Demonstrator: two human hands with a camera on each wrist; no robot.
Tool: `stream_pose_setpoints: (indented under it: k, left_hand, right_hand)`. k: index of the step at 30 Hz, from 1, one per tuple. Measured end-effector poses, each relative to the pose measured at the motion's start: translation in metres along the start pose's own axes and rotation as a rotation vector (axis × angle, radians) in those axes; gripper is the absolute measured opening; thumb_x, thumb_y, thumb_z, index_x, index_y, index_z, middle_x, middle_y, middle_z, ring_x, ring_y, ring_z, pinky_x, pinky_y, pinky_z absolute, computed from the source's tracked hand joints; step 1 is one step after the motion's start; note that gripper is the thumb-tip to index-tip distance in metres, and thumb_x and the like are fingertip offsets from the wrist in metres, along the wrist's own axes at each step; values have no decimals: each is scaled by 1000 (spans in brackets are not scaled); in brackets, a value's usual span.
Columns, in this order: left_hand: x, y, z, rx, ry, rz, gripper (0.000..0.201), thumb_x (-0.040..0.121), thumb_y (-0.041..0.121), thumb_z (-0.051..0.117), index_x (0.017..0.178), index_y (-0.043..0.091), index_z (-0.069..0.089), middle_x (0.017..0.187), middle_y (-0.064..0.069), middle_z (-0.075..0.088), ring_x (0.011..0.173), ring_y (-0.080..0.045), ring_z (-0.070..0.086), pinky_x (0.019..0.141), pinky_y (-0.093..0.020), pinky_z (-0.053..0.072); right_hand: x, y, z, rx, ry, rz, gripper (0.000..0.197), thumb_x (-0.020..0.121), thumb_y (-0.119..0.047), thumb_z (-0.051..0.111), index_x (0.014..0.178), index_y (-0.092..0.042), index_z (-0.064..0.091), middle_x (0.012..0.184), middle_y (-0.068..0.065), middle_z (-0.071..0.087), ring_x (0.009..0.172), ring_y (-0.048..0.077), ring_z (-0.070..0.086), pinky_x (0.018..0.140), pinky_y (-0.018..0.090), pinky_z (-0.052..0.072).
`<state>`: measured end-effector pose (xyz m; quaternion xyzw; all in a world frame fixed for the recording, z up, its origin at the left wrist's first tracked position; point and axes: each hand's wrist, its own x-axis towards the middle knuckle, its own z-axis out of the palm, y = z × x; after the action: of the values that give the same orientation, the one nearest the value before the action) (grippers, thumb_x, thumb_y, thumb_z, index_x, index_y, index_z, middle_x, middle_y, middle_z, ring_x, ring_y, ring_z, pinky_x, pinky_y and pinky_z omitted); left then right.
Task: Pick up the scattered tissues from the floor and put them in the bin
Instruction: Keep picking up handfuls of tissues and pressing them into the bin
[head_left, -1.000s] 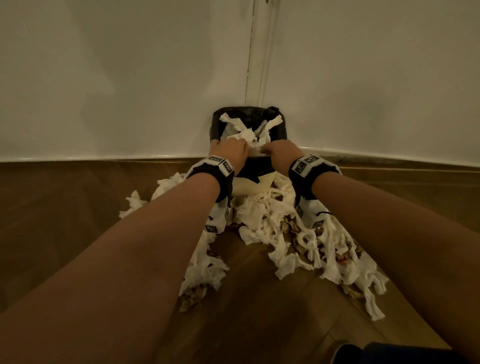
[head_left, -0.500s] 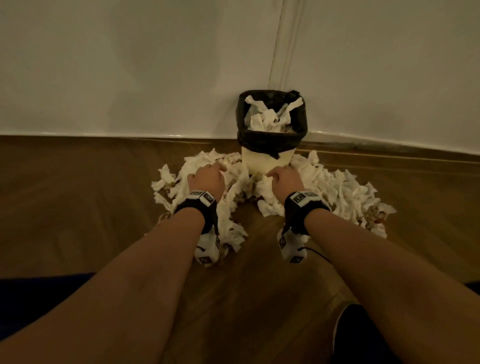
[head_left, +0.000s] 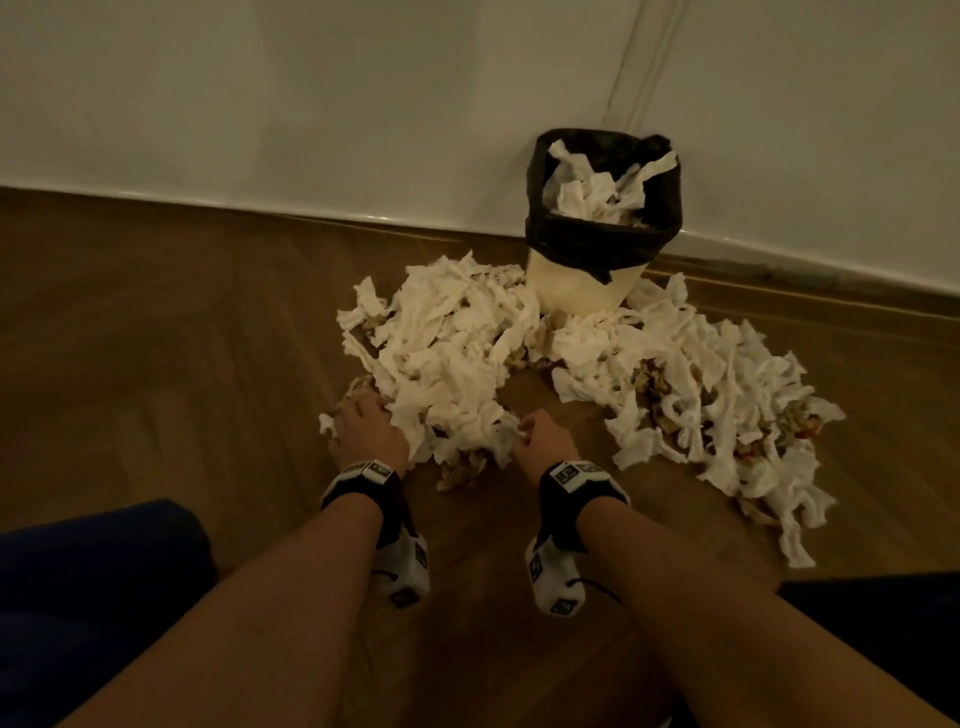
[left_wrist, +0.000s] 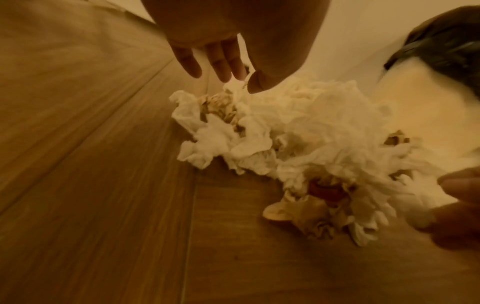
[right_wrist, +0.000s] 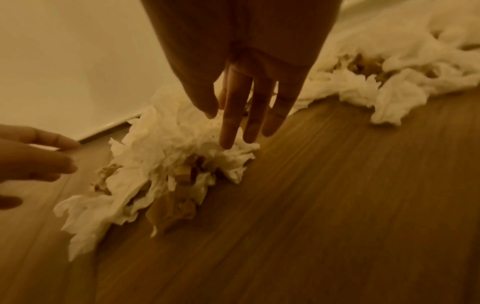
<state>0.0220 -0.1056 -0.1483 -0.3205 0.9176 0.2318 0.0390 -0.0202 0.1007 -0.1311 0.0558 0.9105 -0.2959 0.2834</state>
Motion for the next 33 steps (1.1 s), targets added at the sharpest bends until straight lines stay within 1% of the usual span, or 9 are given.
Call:
stream_pose_setpoints:
  k: [2,6,11,16,21,23,27,30,33]
  left_hand:
    - [-5,-12,7,25,-17,-80,54,86,25,55,135,13,33,145,-16,28,133,-37,27,105,-53,27]
    - [-7,-34,15,22,-41,-95,69,76,43,64,135,25,33,146,-12,18,132,-39,21,107,-55,22]
    - [-11,-53,22,64,-110,-86,71,75,60,60,135,36,31,148,-8,13,132,-38,22,108,-55,23]
    - [-13,-58,26,54,-201,-122,52,77,63,57,123,40,46,144,-4,16,123,-37,31,99,-50,33]
    - [-8,-60,32,49,-250,-65,37,93,37,50,122,15,56,140,-11,31,119,-31,43,96,-41,43]
    - [-7,-59,33,-58,-225,-81,33,92,28,55,117,7,59,142,-12,30,108,-30,52,92,-37,44]
    - [-5,-61,34,-270,-149,-132,31,84,16,67,114,14,59,152,4,13,76,-16,54,74,-20,44]
    - [-1,-63,32,-246,-209,-110,23,88,12,61,111,10,62,145,-2,35,103,-23,57,81,-22,43]
    - [-1,-63,26,-82,-238,-54,12,88,10,54,91,13,65,112,-11,60,94,-30,60,77,-32,49]
  right_hand:
    - [-1,5,15,52,-47,56,33,92,-28,54,120,-13,46,121,13,58,106,30,58,79,34,47]
    - [-4,5,44,174,-112,91,78,79,-42,71,141,-15,33,142,7,44,126,28,47,96,33,42]
    - [-3,-4,70,358,-163,291,107,64,-49,80,145,-9,22,144,8,42,128,30,46,102,40,44]
    - [3,-19,86,281,-53,229,86,69,-50,77,138,-12,42,141,8,46,129,28,45,105,42,41]
    - [3,-25,91,144,-50,232,76,83,-49,63,142,-11,36,146,11,37,132,33,38,106,44,40]
    - [1,-25,89,95,-50,174,63,90,-43,56,141,-12,39,144,11,41,130,33,42,107,42,39]
    - [-4,-21,80,28,-27,91,45,96,-27,50,137,-11,45,141,12,46,128,31,44,105,35,36]
    - [-6,-13,74,102,-50,161,42,93,-26,55,131,-11,52,132,14,54,121,34,50,100,37,41]
    - [-8,-3,72,255,-74,238,39,89,-27,59,125,-13,56,123,13,59,113,34,56,96,38,46]
